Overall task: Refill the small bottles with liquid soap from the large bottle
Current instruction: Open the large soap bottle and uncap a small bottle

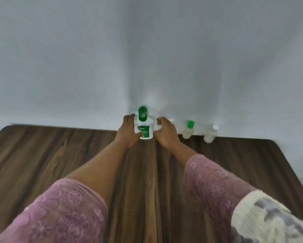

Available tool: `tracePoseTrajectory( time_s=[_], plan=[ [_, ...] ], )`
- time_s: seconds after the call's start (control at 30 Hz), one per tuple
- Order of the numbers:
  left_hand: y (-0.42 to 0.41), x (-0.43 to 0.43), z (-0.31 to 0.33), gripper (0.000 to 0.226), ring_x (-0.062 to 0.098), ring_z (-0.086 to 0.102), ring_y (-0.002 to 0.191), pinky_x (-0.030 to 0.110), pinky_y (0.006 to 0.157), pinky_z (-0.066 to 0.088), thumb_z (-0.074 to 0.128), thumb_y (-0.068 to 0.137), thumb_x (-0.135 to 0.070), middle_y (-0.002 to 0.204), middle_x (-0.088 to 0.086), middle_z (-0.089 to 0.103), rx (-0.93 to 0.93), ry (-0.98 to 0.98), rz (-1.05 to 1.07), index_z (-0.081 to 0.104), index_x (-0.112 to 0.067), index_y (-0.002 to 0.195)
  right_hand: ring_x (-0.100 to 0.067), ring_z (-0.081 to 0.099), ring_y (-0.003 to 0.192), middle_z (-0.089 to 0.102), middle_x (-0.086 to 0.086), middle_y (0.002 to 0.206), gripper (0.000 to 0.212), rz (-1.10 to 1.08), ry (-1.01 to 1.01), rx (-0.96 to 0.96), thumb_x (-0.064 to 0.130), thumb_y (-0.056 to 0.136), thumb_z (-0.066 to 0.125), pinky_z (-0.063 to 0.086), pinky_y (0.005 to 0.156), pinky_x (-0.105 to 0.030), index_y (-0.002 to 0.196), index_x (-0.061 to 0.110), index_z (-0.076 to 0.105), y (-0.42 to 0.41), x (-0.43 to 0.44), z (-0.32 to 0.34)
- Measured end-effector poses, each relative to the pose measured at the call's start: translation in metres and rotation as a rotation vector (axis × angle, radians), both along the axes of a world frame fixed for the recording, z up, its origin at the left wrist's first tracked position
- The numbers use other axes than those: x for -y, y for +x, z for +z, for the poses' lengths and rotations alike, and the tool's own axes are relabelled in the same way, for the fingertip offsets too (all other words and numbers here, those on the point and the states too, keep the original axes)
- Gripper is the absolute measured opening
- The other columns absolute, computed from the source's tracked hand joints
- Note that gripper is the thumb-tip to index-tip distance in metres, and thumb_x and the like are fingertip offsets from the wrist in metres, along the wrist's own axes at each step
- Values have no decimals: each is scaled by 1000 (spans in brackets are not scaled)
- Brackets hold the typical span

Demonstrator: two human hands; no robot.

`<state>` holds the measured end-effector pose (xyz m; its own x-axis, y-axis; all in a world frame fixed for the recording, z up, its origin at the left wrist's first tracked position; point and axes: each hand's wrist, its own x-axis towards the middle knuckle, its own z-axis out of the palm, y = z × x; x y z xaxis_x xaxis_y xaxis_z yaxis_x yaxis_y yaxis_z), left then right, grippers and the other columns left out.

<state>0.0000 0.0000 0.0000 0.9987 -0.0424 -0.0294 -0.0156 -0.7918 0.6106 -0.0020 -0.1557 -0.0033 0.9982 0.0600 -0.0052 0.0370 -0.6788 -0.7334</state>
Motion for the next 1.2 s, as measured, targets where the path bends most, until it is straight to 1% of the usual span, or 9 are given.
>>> tracePoseTrajectory(
  time_s=[0.1,0.27,0.4,0.53,0.63,0.73,0.83,1.03,1.2],
  plan=[
    [19,-3,-7,65,32,46,121,38,96,38,66,81,-9,138,15,37,10,56,-72,35,-4,138,-30,52,115,52,-15,128,50,46,-92,8,11,85,65,37,97,-34,130,3,45,19,-10,-5],
    [42,-9,-19,36,35,54,104,32,78,38,62,83,-13,116,18,55,79,126,-98,56,-4,117,-32,56,108,60,-15,116,42,101,-181,-5,15,82,69,44,90,-39,118,4,51,42,-21,-18],
    [45,-9,-21,23,37,58,96,29,70,34,59,84,-5,106,21,64,100,99,-100,60,1,106,-33,58,106,63,-16,116,34,80,-214,-35,21,91,57,46,90,-41,122,7,51,50,-25,-33],
    [47,-14,-16,19,24,49,81,22,62,22,61,85,-9,100,22,65,83,97,-155,63,1,102,-38,61,99,62,-19,113,33,100,-167,-93,17,93,50,49,86,-51,125,8,47,53,-25,-37],
    [40,-20,-18,25,30,54,86,25,65,26,67,82,-12,97,20,65,32,96,-194,65,-1,104,-37,61,95,62,-20,113,31,185,-206,-125,14,93,52,50,84,-51,122,5,48,43,-19,-34],
    [16,-21,-22,24,23,49,78,26,60,24,69,80,-13,87,13,63,9,75,-193,67,-5,103,-29,58,83,63,-18,104,32,220,-172,-154,13,93,50,52,79,-45,124,6,46,20,-13,-39],
    [-21,-22,-26,25,20,51,78,25,60,25,71,79,-15,84,6,62,-32,45,-208,67,-8,102,-21,49,78,53,-9,89,34,259,-138,-172,13,92,51,45,66,-28,125,6,47,-17,-7,-41],
    [-128,-19,-25,30,19,61,81,21,69,34,69,78,-7,84,2,66,-54,-45,-194,68,-9,108,-29,58,75,60,-13,86,27,329,-167,-226,10,91,54,52,74,-43,117,6,50,-117,4,-30],
    [-228,-10,-21,41,17,66,87,20,68,38,59,70,-26,93,9,73,-99,-116,-171,69,-10,106,-37,64,84,66,-22,96,28,377,-151,-263,4,87,57,51,77,-41,114,2,53,-208,14,-23]
  ],
)
